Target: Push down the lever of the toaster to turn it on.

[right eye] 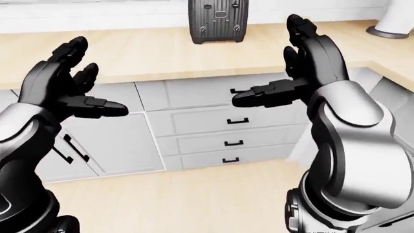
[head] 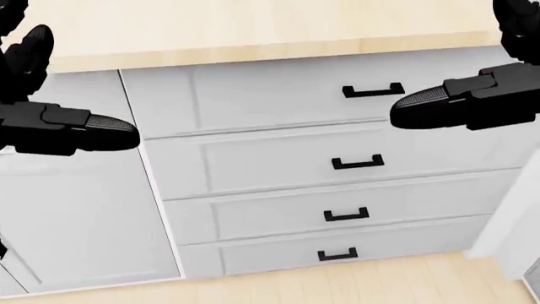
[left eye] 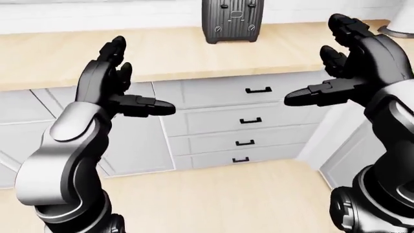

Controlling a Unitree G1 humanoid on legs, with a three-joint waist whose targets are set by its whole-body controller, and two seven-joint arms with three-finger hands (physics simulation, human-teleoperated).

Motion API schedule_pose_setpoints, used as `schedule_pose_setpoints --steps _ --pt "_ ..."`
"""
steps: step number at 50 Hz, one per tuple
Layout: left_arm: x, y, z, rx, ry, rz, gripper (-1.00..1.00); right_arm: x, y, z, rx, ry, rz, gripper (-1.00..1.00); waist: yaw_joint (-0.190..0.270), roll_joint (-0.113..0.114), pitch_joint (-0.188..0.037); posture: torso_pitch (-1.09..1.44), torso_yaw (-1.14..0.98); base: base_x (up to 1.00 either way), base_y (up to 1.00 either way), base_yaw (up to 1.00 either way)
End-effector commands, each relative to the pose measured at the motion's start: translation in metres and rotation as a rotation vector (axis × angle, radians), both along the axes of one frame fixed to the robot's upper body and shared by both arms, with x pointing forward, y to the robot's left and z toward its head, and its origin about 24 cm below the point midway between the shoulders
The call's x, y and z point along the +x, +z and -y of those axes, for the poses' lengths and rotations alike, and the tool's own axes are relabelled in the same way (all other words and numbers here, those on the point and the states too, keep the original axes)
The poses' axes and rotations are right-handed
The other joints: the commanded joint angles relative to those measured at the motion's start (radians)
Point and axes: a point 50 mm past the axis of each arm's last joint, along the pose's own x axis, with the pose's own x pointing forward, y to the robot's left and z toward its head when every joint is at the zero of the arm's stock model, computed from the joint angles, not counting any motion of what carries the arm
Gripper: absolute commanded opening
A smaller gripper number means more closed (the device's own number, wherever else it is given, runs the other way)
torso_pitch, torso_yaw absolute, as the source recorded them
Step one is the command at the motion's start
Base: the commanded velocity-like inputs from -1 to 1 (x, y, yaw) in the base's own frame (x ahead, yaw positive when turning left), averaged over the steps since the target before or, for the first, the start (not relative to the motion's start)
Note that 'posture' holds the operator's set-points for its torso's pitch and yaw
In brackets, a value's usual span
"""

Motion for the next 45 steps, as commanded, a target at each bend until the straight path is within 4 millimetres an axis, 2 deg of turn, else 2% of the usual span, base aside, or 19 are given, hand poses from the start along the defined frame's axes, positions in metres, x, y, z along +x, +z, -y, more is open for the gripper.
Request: schedule_pose_setpoints --steps 1,6,8,10,16,19,20,22,27,30,31,32,33,35,39,41,43,44,45 --pt "-0.005 0.016 0.002 0.012 -0.005 0.095 1.0 -0.005 0.013 0.001 -0.014 -0.015 0.081 1.0 -0.001 0.004 -0.01 0.0 0.0 0.42 0.0 0.0" --pt "-0.006 0.016 0.003 0.012 -0.008 0.096 1.0 -0.005 0.011 0.0 -0.014 -0.012 0.079 1.0 0.0 -0.046 -0.026 0.0 0.0 0.43 0.0 0.0" --pt "-0.006 0.014 0.005 0.013 -0.012 0.093 1.0 -0.007 0.011 0.0 -0.016 -0.011 0.078 1.0 -0.004 -0.029 -0.017 0.0 0.0 0.43 0.0 0.0" --pt "-0.005 0.015 0.006 0.015 -0.013 0.093 1.0 -0.007 0.01 0.002 -0.013 -0.015 0.075 1.0 -0.001 -0.041 -0.029 0.0 0.0 0.44 0.0 0.0" --pt "-0.006 0.014 0.003 0.013 -0.009 0.092 1.0 -0.006 0.009 0.001 -0.011 -0.014 0.073 1.0 -0.015 0.007 -0.035 0.0 0.0 0.43 0.0 0.0" --pt "-0.006 0.013 0.004 0.013 -0.012 0.091 1.0 -0.004 0.007 0.001 -0.012 -0.018 0.067 1.0 -0.028 0.082 -0.052 0.0 0.0 0.39 0.0 0.0" --pt "-0.006 0.013 0.004 0.014 -0.013 0.091 1.0 -0.004 0.007 0.001 -0.012 -0.017 0.062 1.0 -0.018 0.064 -0.039 0.0 0.0 0.09 0.0 0.0" --pt "-0.004 0.011 0.002 0.013 -0.009 0.088 1.0 -0.004 0.007 0.0 -0.017 -0.014 0.062 1.0 -0.021 0.087 -0.028 0.0 0.0 0.0 0.0 0.0" --pt "-0.006 0.012 0.002 0.012 -0.008 0.09 1.0 -0.005 0.011 -0.002 -0.018 -0.006 0.069 1.0 -0.02 0.027 -0.002 0.0 0.0 0.0 0.0 0.0" --pt "-0.007 0.014 0.002 0.012 -0.009 0.092 1.0 -0.004 0.011 -0.002 -0.016 -0.007 0.066 1.0 -0.009 -0.043 -0.023 0.0 0.0 0.0 0.0 0.0" --pt "-0.008 0.014 0.002 0.013 -0.009 0.093 1.0 -0.004 0.011 -0.002 -0.016 -0.006 0.066 1.0 -0.003 -0.001 -0.022 0.0 0.0 0.0 0.0 0.0" --pt "-0.008 0.015 0.002 0.013 -0.01 0.094 1.0 -0.004 0.011 -0.002 -0.015 -0.005 0.065 1.0 -0.006 -0.006 -0.032 0.0 0.0 0.0 0.0 0.0" --pt "-0.008 0.015 0.002 0.013 -0.011 0.094 1.0 -0.004 0.011 -0.002 -0.017 -0.006 0.064 1.0 -0.01 -0.005 -0.072 0.0 0.0 0.12 0.0 0.0" --pt "-0.008 0.015 0.003 0.015 -0.011 0.094 1.0 -0.003 0.013 -0.004 -0.018 0.0 0.066 1.0 -0.012 -0.011 -0.044 0.0 0.0 0.2 0.0 0.0" --pt "-0.008 0.015 0.003 0.014 -0.012 0.095 1.0 -0.004 0.016 -0.007 -0.026 0.003 0.069 1.0 -0.015 0.01 -0.036 0.0 0.0 0.2 0.0 0.0" --pt "-0.009 0.016 0.003 0.015 -0.012 0.096 1.0 -0.004 0.016 -0.007 -0.028 0.004 0.07 1.0 -0.017 0.044 -0.027 0.0 0.0 0.2 0.0 0.0" --pt "-0.01 0.016 0.003 0.015 -0.013 0.098 1.0 -0.004 0.016 -0.007 -0.028 0.004 0.07 1.0 -0.012 0.109 -0.046 0.0 0.0 0.2 0.0 0.0" --pt "-0.01 0.016 0.004 0.015 -0.014 0.099 1.0 -0.004 0.017 -0.007 -0.028 0.004 0.07 1.0 -0.009 0.075 -0.034 0.0 0.0 0.19 0.0 0.0" --pt "-0.011 0.017 0.004 0.016 -0.015 0.099 1.0 -0.004 0.017 -0.007 -0.029 0.003 0.07 1.0 -0.019 0.083 -0.039 0.0 0.0 0.2 0.0 0.0"
